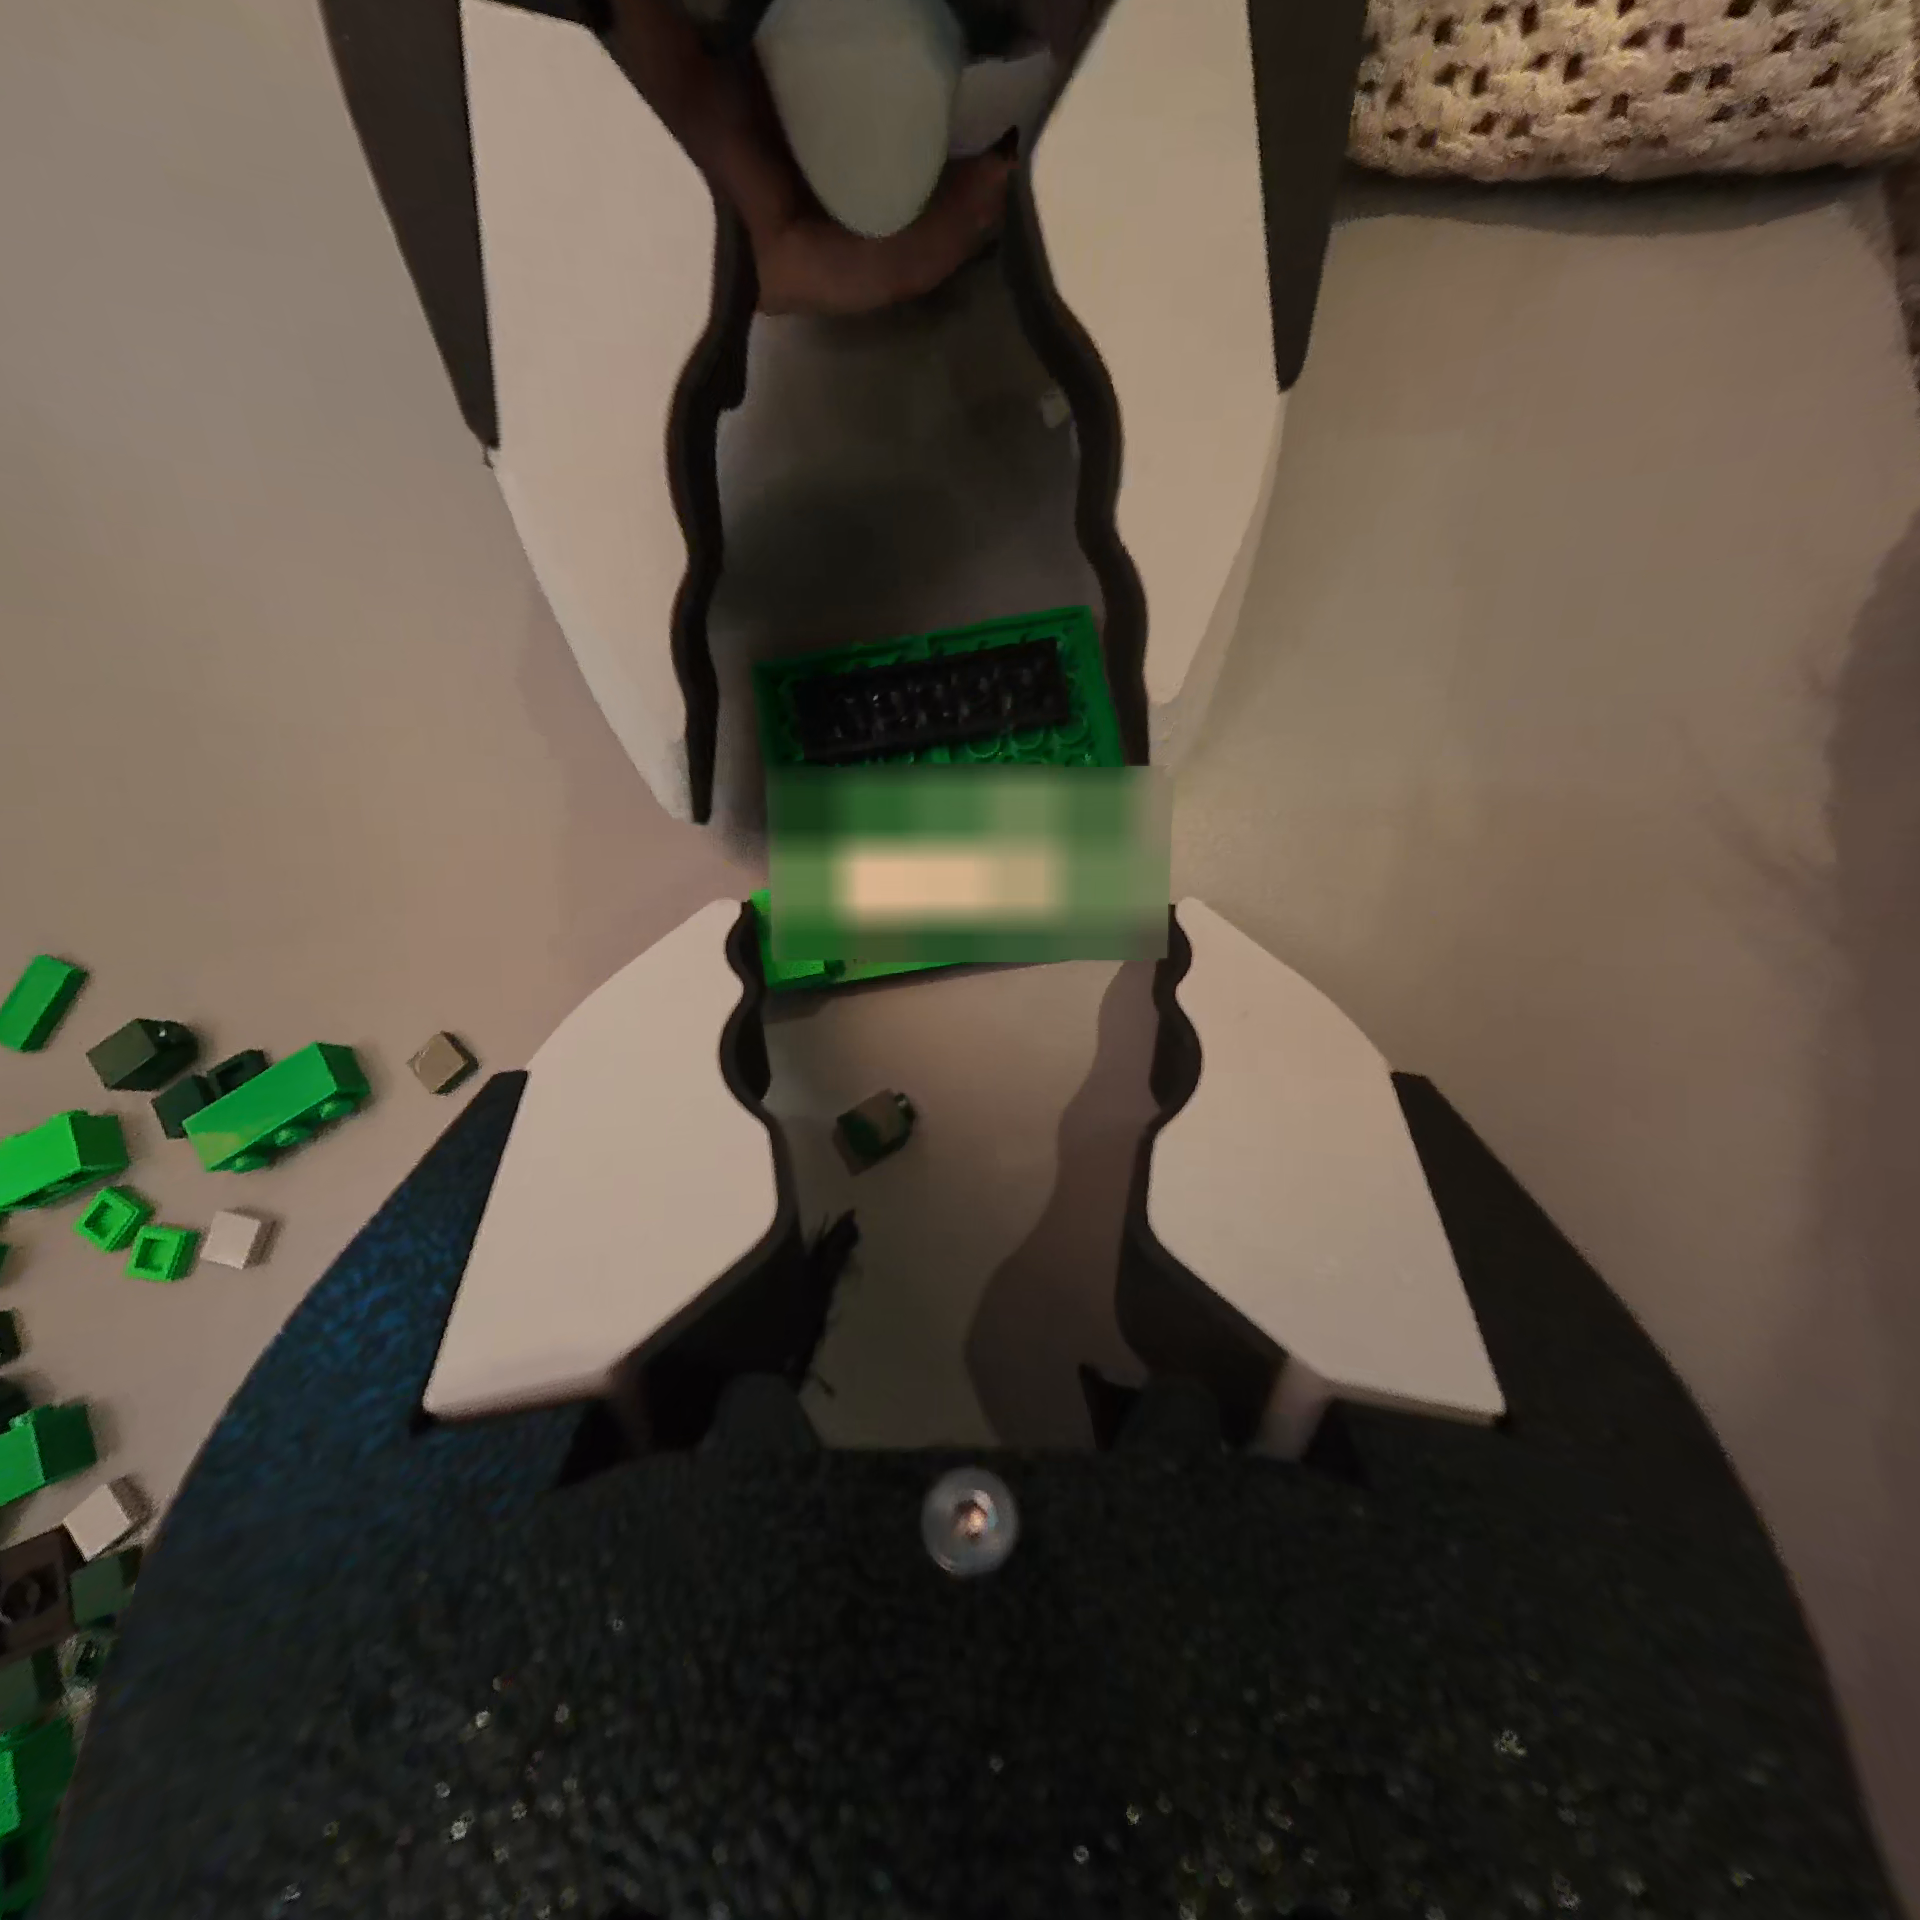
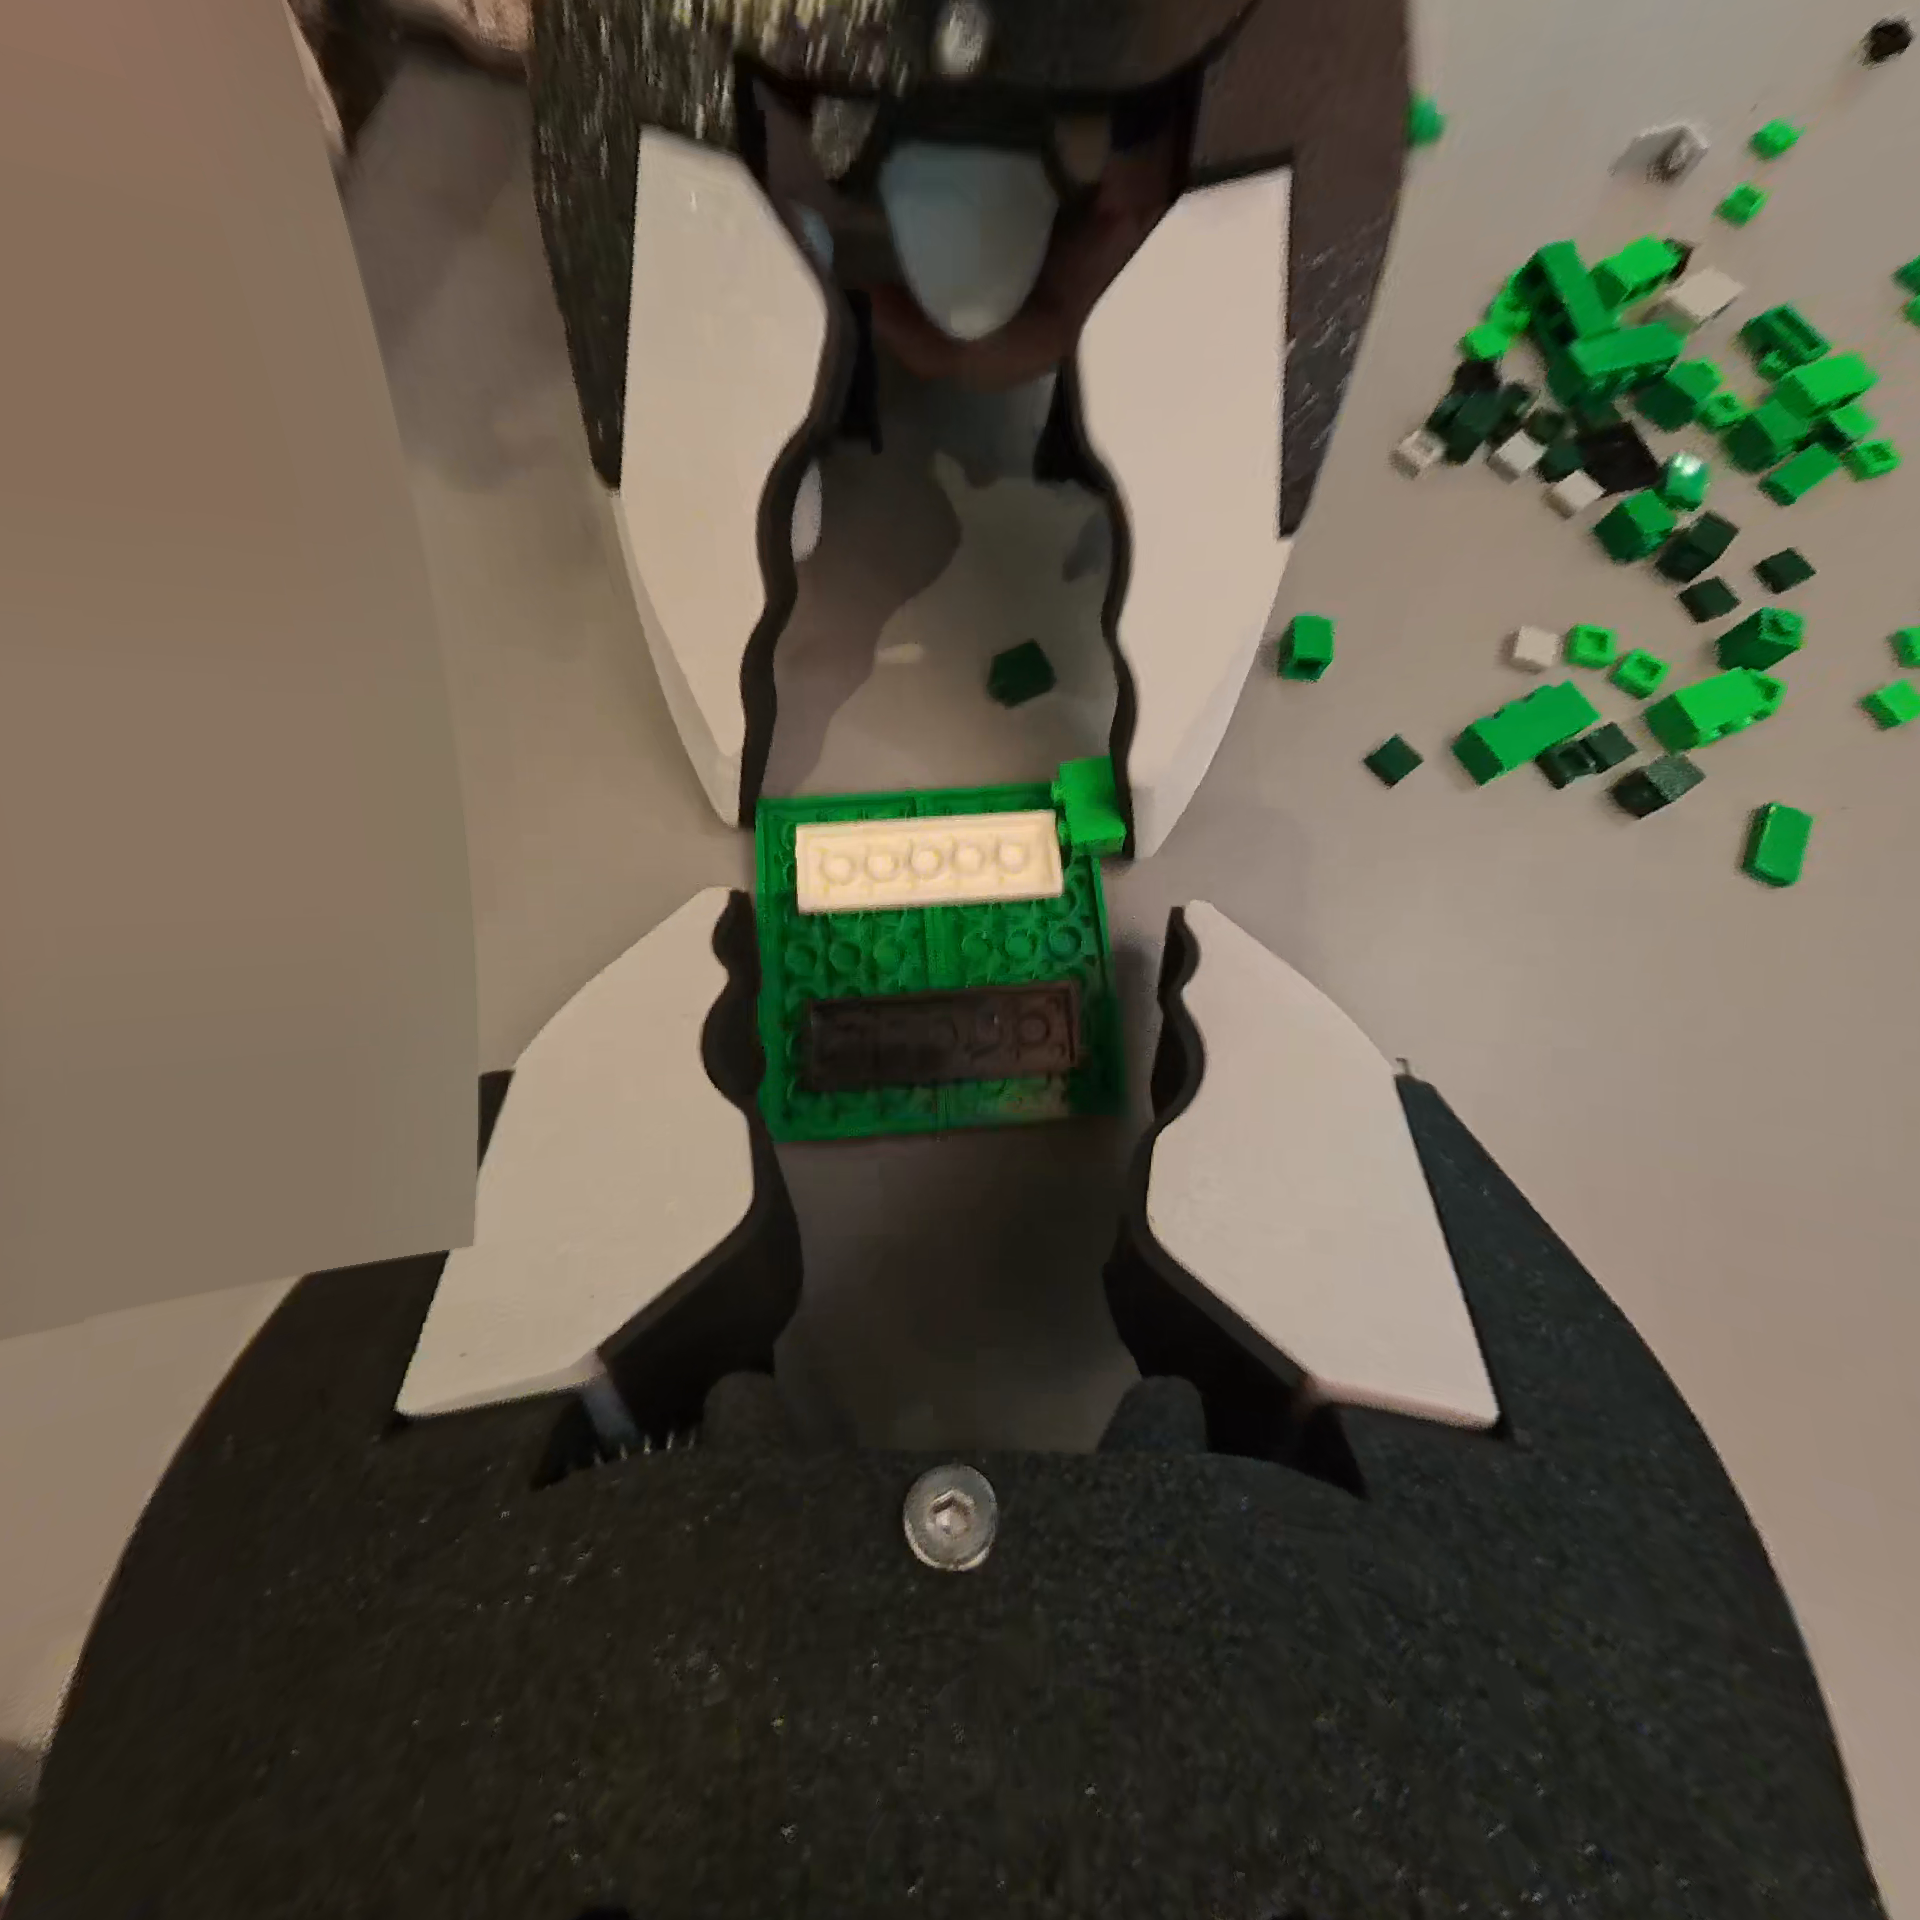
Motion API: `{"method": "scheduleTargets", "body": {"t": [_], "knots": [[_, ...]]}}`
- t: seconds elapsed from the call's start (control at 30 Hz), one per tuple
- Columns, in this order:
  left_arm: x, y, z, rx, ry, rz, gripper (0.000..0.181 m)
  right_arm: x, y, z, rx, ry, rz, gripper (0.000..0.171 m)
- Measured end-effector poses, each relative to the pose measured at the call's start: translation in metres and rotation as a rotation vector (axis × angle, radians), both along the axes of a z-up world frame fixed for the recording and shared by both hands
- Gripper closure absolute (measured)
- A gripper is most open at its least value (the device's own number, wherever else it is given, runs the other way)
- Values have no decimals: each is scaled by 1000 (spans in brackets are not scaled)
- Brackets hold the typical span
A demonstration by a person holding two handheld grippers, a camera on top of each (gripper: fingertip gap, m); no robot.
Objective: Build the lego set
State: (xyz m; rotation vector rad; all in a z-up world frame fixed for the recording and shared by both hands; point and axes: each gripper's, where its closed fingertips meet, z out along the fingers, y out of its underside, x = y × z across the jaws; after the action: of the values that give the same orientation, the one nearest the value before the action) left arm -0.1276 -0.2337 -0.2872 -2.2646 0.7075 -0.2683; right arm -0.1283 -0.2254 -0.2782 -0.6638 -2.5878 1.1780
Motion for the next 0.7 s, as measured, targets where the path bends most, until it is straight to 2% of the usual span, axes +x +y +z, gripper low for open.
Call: {"method": "scheduleTargets", "body": {"t": [0.13, 0.2, 0.4, 0.5, 0.57, 0.7], "knots": [[-1, 1, 1, 10, 19, -2, 103, -16, 3, 16, -176, -86, -132, 123], [-5, 1, 1, 10, 31, 7, 98, -19, 4, 17, -225, -136, -149, 123], [-13, -2, 6, -5, -11, -6, 112, -21, 7, 7, -181, -141, -148, 130], [-15, 2, 25, 69, -109, -20, 126, -20, 7, 8, -199, -152, -144, 131], [-24, 7, 31, 111, -110, -5, 132, -20, 7, 9, -216, -161, -143, 131], [-38, 14, 25, 99, -119, 34, 143, -21, 8, 11, -255, -185, -147, 133]]}}
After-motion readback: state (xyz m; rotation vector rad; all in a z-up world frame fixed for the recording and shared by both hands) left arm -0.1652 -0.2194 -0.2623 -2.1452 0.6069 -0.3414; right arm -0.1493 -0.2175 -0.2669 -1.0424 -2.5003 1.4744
